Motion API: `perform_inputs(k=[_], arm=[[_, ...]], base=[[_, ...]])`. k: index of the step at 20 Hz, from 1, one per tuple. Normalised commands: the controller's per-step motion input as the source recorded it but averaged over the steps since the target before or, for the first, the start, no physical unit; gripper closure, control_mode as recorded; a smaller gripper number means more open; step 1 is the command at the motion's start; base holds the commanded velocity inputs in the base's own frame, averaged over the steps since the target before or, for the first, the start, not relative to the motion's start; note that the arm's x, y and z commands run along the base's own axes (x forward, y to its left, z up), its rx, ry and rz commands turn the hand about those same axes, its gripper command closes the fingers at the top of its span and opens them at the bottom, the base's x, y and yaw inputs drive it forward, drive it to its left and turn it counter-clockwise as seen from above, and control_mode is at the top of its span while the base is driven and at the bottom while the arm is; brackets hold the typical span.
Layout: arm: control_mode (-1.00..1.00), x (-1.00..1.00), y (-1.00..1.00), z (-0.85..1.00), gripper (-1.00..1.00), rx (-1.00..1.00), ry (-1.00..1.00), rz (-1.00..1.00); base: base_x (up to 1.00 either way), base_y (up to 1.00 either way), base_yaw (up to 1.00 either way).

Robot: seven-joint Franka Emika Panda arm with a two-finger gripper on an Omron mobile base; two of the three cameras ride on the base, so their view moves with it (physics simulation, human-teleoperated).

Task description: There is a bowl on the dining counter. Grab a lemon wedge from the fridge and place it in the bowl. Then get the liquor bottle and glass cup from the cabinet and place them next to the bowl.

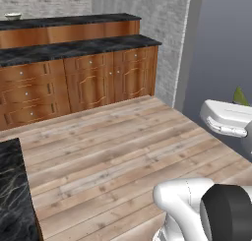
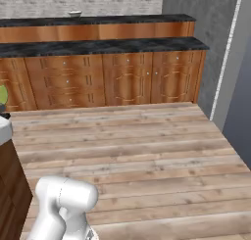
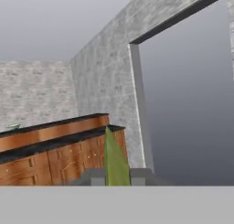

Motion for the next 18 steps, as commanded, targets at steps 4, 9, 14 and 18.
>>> perform_inputs(k=[4, 9, 14, 18], arm=[[1.00, 0.00, 0.00, 0.00, 1.00, 0.00, 0.00, 0.00], [1.00, 0.00, 0.00, 0.00, 1.00, 0.00, 0.00, 0.00], [1.00, 0.00, 0.00, 0.00, 1.00, 0.00, 0.00, 0.00], [1.00, 0.00, 0.00, 0.00, 1.00, 0.00, 0.00, 0.00]], base=[[0.98, -0.09, 0.55], [1.00, -0.27, 0.50], [1.00, -0.33, 0.46], [1.00, -0.25, 0.47]])
